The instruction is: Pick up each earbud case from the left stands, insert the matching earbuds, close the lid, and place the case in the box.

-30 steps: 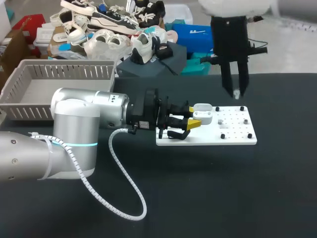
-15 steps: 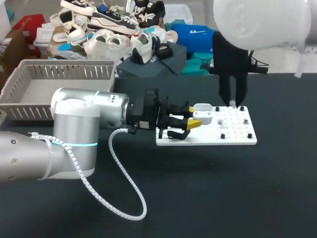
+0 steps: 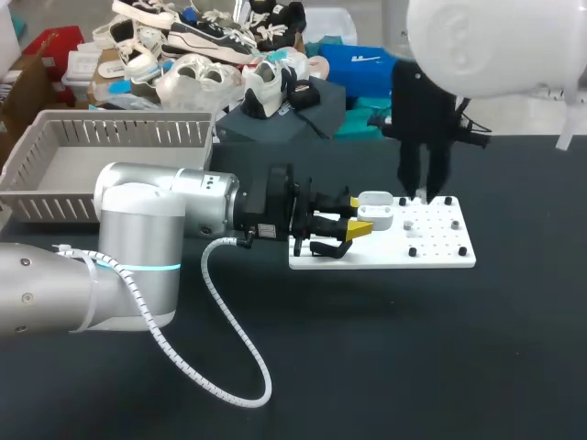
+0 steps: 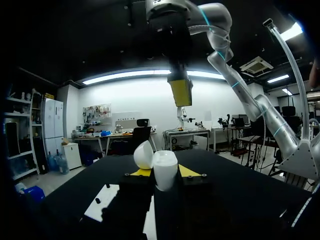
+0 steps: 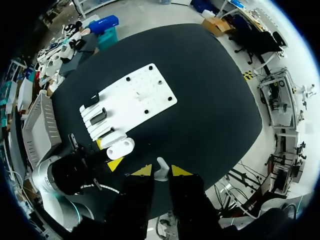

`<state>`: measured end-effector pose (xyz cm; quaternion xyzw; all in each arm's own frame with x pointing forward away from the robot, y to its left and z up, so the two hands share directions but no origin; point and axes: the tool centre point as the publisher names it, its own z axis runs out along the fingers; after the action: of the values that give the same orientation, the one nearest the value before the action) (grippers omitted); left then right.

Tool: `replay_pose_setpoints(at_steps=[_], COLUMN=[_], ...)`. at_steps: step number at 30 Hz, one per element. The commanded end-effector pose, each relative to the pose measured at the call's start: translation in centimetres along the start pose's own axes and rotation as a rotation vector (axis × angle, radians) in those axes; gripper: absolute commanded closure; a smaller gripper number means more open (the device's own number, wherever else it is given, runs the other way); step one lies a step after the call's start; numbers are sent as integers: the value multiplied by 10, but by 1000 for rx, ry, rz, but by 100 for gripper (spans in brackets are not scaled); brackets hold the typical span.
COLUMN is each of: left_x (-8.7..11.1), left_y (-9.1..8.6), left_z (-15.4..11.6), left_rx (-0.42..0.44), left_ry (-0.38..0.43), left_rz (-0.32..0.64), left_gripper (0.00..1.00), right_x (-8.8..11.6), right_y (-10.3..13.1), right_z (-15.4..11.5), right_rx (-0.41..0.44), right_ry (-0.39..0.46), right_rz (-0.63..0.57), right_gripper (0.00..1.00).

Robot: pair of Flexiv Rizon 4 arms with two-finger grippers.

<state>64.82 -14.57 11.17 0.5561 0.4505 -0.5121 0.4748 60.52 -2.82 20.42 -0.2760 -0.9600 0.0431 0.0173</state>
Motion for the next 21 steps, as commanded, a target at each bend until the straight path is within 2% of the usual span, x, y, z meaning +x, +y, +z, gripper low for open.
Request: replay_pose_setpoints(at_steps=[1,6,12,21], left_x=[1,1,1,1], left_y=[1,1,1,1], left_z=[0,0,0,0], left_rx=[2,2,2,2], left_ry=[-2,-2,-2,-2], left_rz=[1,1,1,1], left_gripper=[100,100,100,100], right_x=[-1,4,9,9], right_y=[5,10,21,33], right_z=[-5,-5,3,9], right_rx=[-18,-4,36,23], right_ry=[6,0,49,75], right_rz=[43,72,47,16], right_gripper=[100,100,100,100])
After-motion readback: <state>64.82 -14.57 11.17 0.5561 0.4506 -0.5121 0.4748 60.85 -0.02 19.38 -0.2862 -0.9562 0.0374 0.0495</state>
